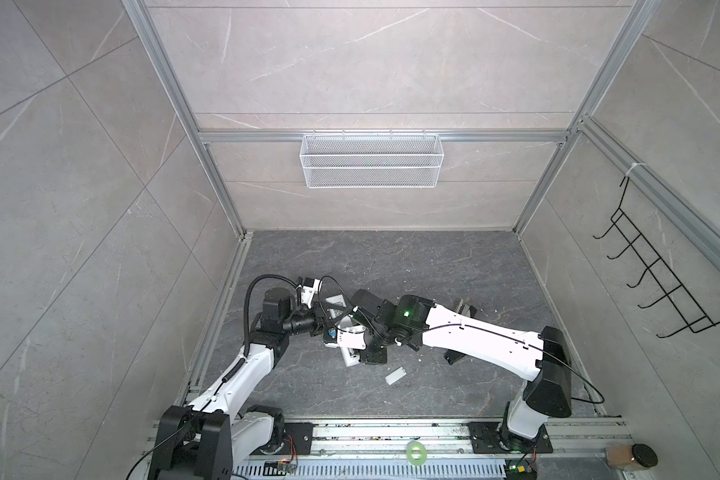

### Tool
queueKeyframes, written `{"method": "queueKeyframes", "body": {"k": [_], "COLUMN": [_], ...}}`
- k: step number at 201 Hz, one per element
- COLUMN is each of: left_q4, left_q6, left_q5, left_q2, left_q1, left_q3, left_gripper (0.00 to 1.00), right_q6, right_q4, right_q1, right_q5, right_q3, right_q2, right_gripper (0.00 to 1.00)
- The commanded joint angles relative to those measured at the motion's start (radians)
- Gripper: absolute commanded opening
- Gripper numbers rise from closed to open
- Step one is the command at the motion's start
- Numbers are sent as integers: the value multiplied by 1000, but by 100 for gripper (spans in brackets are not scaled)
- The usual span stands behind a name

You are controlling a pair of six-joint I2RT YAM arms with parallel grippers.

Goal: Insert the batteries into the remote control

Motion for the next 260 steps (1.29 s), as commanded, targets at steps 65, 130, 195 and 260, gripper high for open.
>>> {"method": "queueKeyframes", "body": {"k": [65, 130, 195, 260], "left_q4": [85, 121, 9, -164], "left_q6": [-109, -134, -57, 80], "left_q5": [170, 175, 133, 14], "left_q2": [-47, -35, -40, -44], "left_q1": [-16, -17, -15, -9], "left_q3": [26, 25, 48, 75], "left_gripper": [0, 0, 0, 0], "right_q6": [-9, 1, 17, 168], "right_q4": [136, 140, 141, 120], "right_q1": [6, 6, 6, 6], "right_q5": [82, 98, 35, 30], "right_q3": [-16, -37, -74, -188], "right_q2": [45, 44, -47, -259], "right_gripper": [15, 15, 16, 31]}}
